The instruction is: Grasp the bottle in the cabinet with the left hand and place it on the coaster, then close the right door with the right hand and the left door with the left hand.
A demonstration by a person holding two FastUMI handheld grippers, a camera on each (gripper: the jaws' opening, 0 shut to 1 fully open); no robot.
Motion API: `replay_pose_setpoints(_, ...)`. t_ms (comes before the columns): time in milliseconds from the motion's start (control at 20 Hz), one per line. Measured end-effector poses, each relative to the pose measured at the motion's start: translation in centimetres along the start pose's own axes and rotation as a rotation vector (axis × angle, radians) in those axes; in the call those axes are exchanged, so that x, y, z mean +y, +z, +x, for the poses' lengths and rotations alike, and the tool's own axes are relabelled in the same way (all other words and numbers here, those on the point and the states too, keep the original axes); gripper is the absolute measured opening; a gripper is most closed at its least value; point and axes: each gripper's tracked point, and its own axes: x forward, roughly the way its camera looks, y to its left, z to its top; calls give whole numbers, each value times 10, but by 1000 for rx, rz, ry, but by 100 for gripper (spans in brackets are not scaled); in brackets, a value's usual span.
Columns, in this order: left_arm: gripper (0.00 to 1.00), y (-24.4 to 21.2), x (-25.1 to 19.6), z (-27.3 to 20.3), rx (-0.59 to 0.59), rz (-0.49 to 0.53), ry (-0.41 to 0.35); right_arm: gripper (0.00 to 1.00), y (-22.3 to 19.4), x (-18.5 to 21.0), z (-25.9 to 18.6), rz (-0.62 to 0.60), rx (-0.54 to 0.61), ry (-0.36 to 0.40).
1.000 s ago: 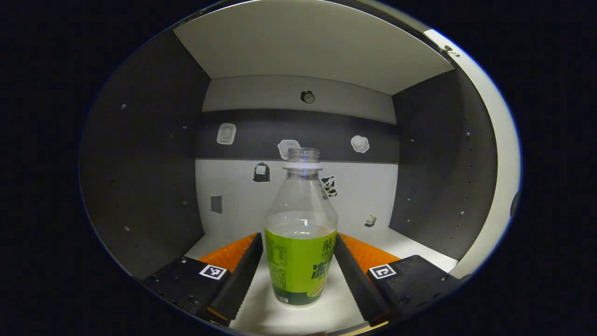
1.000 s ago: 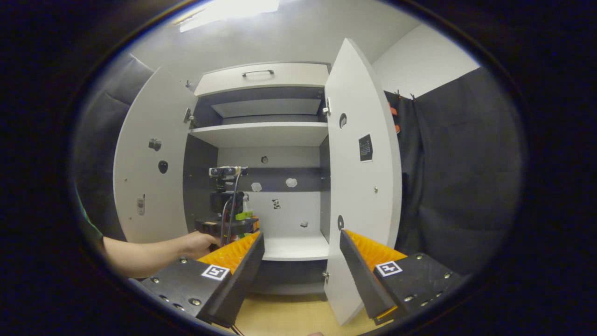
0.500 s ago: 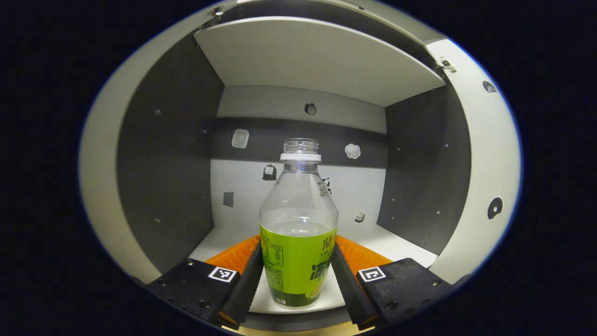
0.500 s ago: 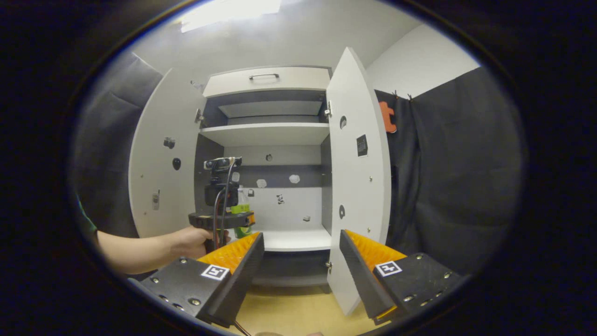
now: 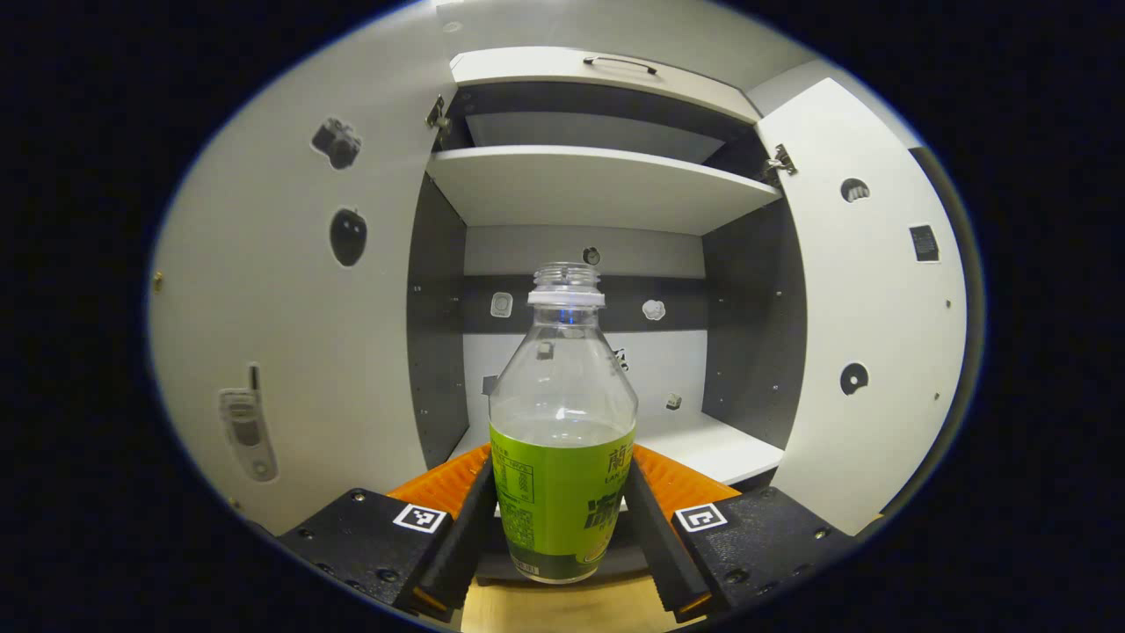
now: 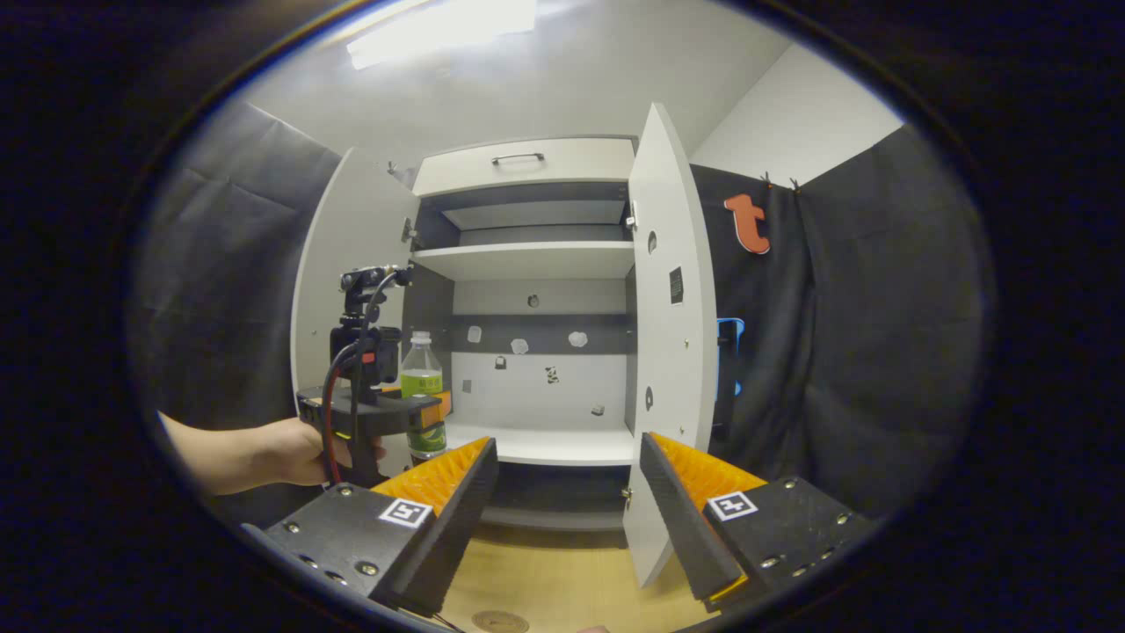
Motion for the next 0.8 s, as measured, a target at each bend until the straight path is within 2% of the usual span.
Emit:
replay_pose_setpoints(300, 80, -25, -29, -60, 5, -100, -35, 98, -15, -5, -19, 41, 12, 22)
replay_pose_setpoints(600, 80, -92, -54, -102, 95, -122, -52, 98, -24, -4, -21, 41, 41, 32)
replay_pose_setpoints(800, 80, -145, -72, -127, 155, -107, -88, 98, -26, 17, -19, 24, 41, 92)
